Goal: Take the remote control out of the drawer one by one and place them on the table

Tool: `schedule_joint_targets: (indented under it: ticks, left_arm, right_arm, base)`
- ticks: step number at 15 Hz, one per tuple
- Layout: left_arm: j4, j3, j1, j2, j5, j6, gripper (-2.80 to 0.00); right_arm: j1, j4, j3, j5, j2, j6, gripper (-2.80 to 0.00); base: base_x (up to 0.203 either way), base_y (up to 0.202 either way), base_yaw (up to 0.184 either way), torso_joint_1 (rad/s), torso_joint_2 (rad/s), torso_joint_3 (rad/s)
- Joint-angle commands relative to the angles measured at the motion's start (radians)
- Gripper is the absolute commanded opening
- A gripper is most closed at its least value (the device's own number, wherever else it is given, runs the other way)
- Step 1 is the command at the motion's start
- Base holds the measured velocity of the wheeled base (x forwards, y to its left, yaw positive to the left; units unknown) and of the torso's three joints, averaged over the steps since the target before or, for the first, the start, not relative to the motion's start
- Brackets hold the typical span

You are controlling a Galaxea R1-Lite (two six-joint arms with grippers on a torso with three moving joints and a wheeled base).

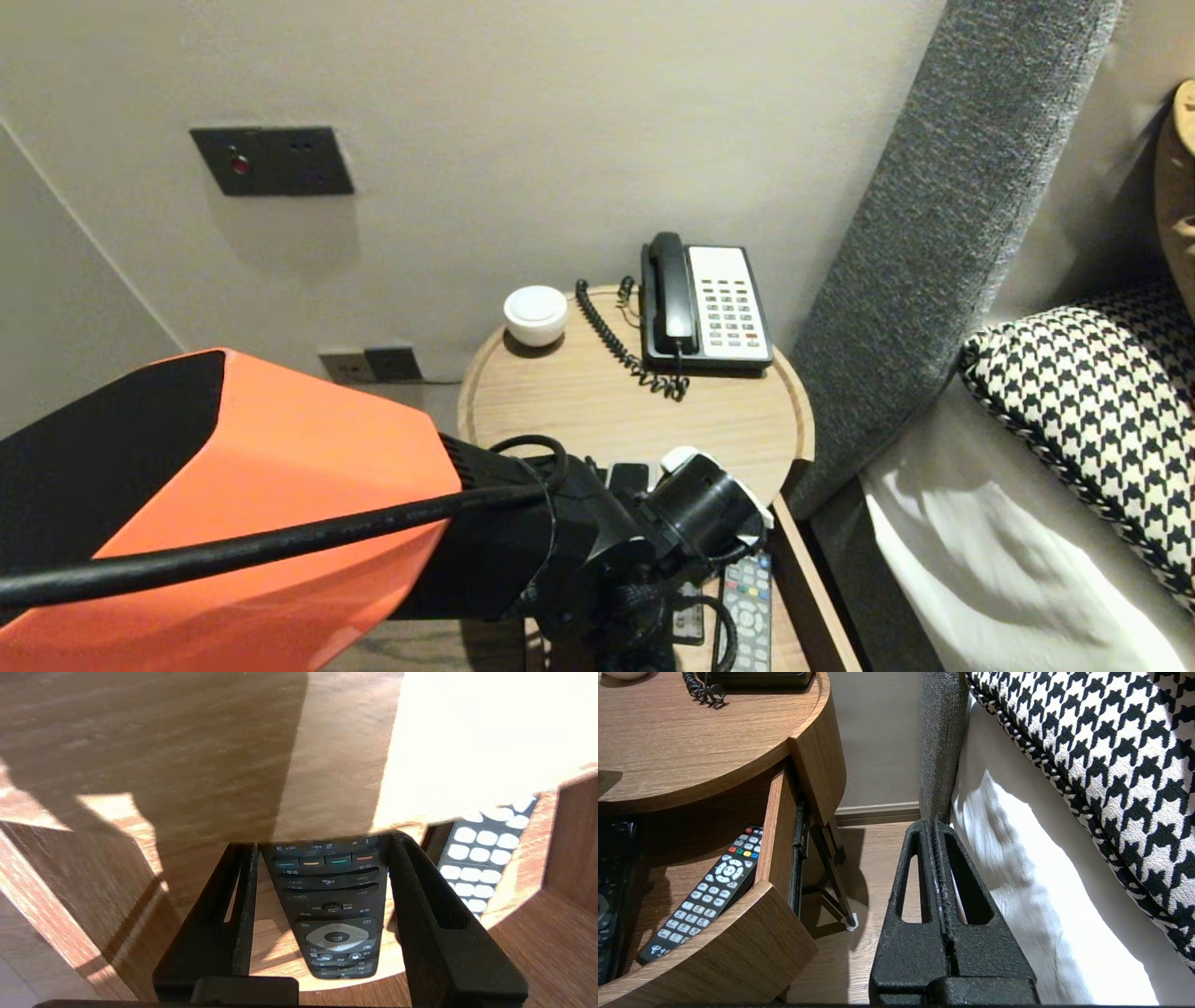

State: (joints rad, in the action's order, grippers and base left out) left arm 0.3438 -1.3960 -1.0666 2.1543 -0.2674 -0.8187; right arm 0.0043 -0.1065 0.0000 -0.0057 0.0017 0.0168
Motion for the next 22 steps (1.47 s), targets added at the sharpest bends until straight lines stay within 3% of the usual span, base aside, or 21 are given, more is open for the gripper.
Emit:
schedule_joint_targets:
  ticks: [1,7,12,16,22]
  left_arm:
    - [-0.001,0.006,0.005,0.008,0.008,-0.005,-2.80]
    - [-0.018,0.006,0.010,0.047,0.004,-0.017,-2.80]
    - [-0.113,0.023,0.010,0.049,-0.009,-0.016,-2.80]
    - [-0.243,0.091,0.006,0.054,-0.057,-0.004,-2.80]
    - [-0.270,0.120,-0.004,0.040,-0.059,0.012,-2.80]
  right_arm:
    - [0.000,-0.001,0.040,0.000,0.001,0.000,-2.80]
    - [0.000,-0.001,0.040,0.000,0.001,0.000,-2.80]
    - [0.000,-0.001,0.040,0.000,0.001,0.000,-2.80]
    - [0.000,-0.001,0.040,0.000,0.001,0.000,-2.80]
    - [0.000,-0.001,0.040,0.000,0.001,0.000,-2.80]
  base:
    - [0.000,0.000,0.000,0.000,0.00,0.000]
    - [0.000,0.000,0.000,0.000,0.00,0.000]
    - [0.000,0.000,0.000,0.000,0.00,0.000]
    - [0.000,0.000,0.000,0.000,0.00,0.000]
    - [0.000,0.000,0.000,0.000,0.00,0.000]
